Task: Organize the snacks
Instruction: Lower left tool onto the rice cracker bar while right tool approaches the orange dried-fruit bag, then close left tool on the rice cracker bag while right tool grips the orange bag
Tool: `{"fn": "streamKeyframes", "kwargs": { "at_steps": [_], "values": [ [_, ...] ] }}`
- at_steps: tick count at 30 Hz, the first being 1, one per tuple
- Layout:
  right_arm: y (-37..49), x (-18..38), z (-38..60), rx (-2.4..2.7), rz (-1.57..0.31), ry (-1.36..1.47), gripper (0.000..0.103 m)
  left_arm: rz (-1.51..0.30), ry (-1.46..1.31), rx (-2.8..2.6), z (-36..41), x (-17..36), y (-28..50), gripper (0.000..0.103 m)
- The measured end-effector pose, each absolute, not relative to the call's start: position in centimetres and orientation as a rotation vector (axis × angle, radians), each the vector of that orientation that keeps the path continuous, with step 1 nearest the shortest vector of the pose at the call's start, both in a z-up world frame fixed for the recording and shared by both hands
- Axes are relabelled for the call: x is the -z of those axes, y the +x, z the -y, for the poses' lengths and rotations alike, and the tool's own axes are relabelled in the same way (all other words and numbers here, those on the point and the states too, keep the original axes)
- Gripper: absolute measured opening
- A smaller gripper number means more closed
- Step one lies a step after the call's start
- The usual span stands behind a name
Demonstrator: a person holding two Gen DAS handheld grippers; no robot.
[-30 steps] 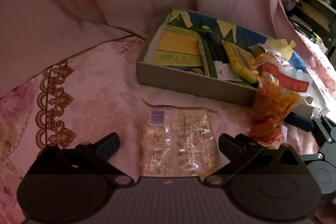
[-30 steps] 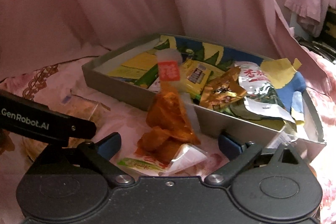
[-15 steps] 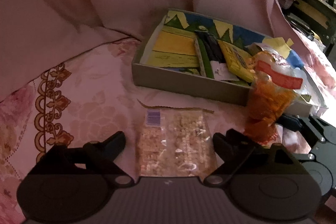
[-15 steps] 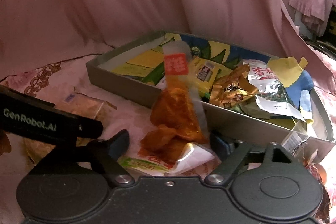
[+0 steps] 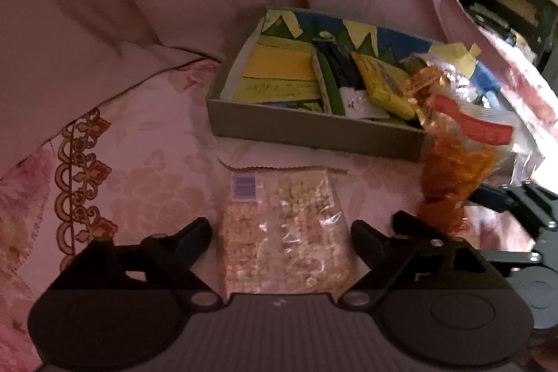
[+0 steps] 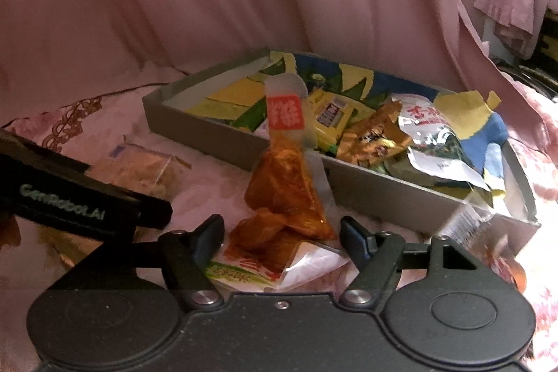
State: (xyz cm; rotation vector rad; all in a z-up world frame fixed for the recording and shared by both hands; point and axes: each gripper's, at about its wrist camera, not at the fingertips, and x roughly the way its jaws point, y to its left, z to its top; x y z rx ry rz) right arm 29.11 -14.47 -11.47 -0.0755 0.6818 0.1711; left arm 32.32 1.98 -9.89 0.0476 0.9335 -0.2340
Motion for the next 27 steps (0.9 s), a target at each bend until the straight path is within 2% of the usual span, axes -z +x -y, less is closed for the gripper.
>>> {"fn": "streamKeyframes", "kwargs": {
  "at_steps": [3,6,12,27],
  "values": [
    [28.4,11.2,14.7,-0.170,-0.699,-0.067,0.069,-0.931,0.079,0.237,-1.8,9.8,32.1,0.084],
    [27.6,11.0,14.8,-0.162,-0.720,-0.070,0.069,-0.931,0.080,0.249,-1.8,9.7,31.9,0.077],
    [25.0,10.5,15.6,-0.149,-0.757,-0.059,0.068,-0.946,0.092,0.261,-1.8,9.5,30.8,0.076],
    [16.7,9.7,17.4,-0.073,-0.879,0.022,0.067,-1.114,-0.006,0.335,-0.4,8.5,24.1,0.076]
  ]
}}
